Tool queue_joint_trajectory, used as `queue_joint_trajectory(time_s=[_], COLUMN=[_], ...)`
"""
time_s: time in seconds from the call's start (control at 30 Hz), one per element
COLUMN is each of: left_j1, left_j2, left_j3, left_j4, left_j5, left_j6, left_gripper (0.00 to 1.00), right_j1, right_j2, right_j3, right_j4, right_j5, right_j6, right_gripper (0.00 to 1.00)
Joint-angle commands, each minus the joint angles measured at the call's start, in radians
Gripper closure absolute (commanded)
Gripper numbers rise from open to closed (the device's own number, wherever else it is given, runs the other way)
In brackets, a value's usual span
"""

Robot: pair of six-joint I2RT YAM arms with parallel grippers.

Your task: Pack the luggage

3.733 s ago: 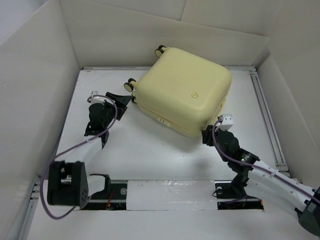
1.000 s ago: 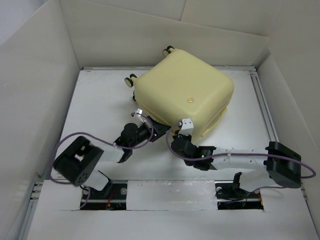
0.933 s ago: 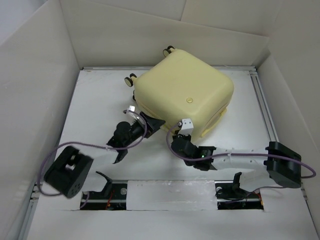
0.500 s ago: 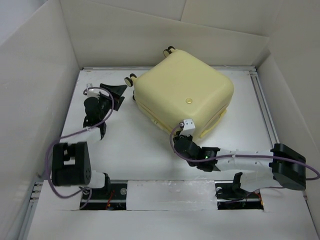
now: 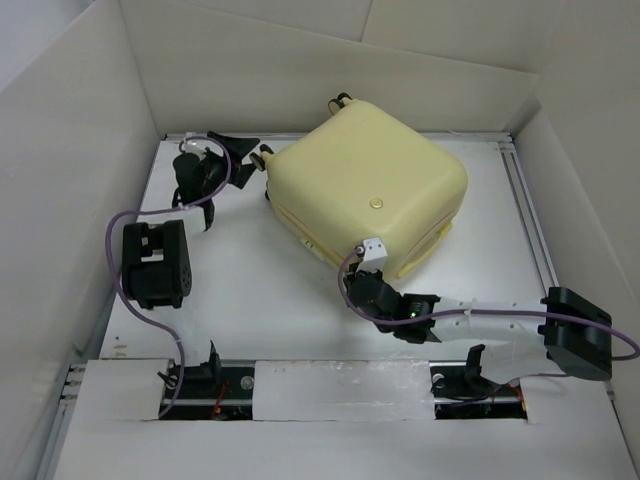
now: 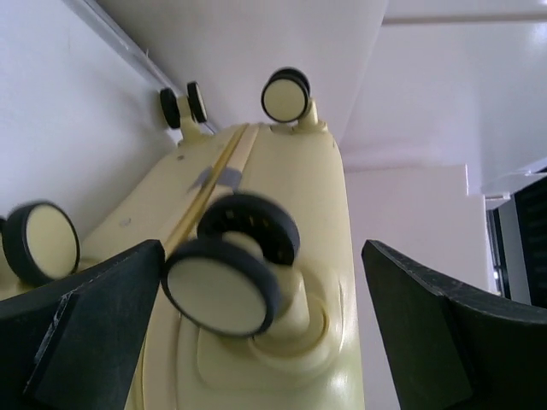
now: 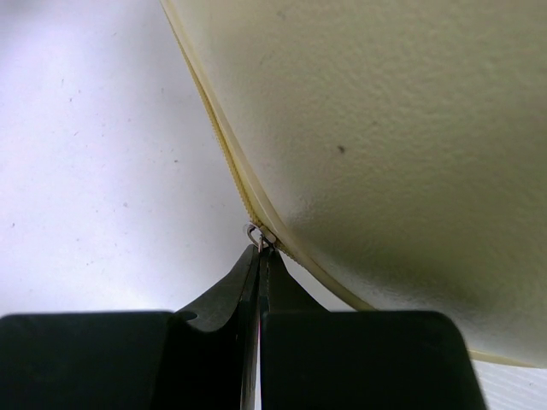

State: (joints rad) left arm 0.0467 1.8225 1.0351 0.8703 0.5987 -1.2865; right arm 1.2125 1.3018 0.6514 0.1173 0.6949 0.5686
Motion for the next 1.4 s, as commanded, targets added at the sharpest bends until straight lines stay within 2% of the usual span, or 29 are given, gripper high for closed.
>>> queue_joint_trajectory(time_s=[0.0, 0.13, 0.17, 0.23, 0.33, 0.43, 0.57, 0.6, 0.67, 0.8, 0.83, 0.93, 0.97, 1.07, 1.2, 1.27, 1.33, 1.37], left_j1=[-0.008, -0.021, -0.033, -0.042, -0.065, -0.077, -0.077, -0.077, -0.087, -0.087, -0.087, -0.105, -0.125, -0.192, -0.33, -0.454, -0.545, -0.63], left_j2=[0.044, 0.119, 0.147, 0.169, 0.178, 0.187, 0.187, 0.187, 0.155, 0.048, 0.022, -0.086, -0.109, -0.179, -0.274, -0.357, -0.446, -0.478], left_j3=[0.164, 0.253, 0.267, 0.281, 0.279, 0.229, 0.188, 0.174, 0.143, -0.042, -0.143, -0.318, -0.414, -0.559, -0.686, -0.728, -0.77, -0.77], left_j4=[-0.026, -0.07, -0.07, -0.06, 0.034, 0.1, 0.223, 0.24, 0.262, 0.398, 0.423, 0.55, 0.565, 0.662, 0.705, 0.67, 0.627, 0.568], left_j5=[0.039, 0.039, 0.039, 0.039, 0.039, 0.049, 0.058, 0.068, 0.069, 0.023, 0.023, -0.013, -0.037, -0.06, -0.121, -0.169, -0.255, -0.281], left_j6=[0.029, 0.038, 0.038, 0.038, 0.004, -0.043, -0.092, -0.108, -0.108, -0.108, -0.108, -0.108, -0.108, -0.108, -0.108, -0.074, -0.047, -0.025], left_gripper=[0.0, 0.0, 0.03, 0.16, 0.29, 0.32, 0.68, 0.84, 1.0, 1.0, 1.0, 1.0, 1.0, 1.0, 1.0, 1.0, 1.0, 1.0], right_j1=[0.048, 0.048, 0.048, 0.048, 0.048, 0.048, 0.048, 0.048, 0.033, -0.057, -0.08, -0.184, -0.212, -0.31, -0.392, -0.43, -0.421, -0.406], right_j2=[-0.075, -0.075, -0.075, -0.075, -0.084, -0.096, -0.12, -0.121, -0.134, -0.173, -0.193, -0.242, -0.252, -0.262, -0.262, -0.251, -0.207, -0.191], right_j3=[0.011, 0.011, 0.011, 0.011, 0.011, 0.011, 0.002, 0.002, 0.002, -0.018, -0.018, -0.03, -0.03, 0.004, 0.036, 0.045, 0.073, 0.094], right_j4=[0.157, 0.157, 0.157, 0.157, 0.157, 0.157, 0.157, 0.157, 0.157, 0.157, 0.157, 0.148, 0.137, 0.081, 0.036, 0.027, 0.027, 0.027], right_j5=[-0.072, -0.083, -0.083, -0.083, -0.083, -0.074, -0.074, -0.074, -0.087, -0.179, -0.199, -0.277, -0.299, -0.371, -0.425, -0.478, -0.521, -0.532], right_j6=[-0.003, -0.003, -0.003, -0.012, -0.012, -0.021, -0.03, -0.03, -0.03, -0.05, -0.059, -0.091, -0.11, -0.142, -0.17, -0.179, -0.179, -0.179], right_gripper=[1.0, 1.0, 1.0, 1.0, 1.0, 1.0, 1.0, 1.0, 1.0, 1.0, 1.0, 1.0, 1.0, 1.0, 1.0, 1.0, 1.0, 1.0])
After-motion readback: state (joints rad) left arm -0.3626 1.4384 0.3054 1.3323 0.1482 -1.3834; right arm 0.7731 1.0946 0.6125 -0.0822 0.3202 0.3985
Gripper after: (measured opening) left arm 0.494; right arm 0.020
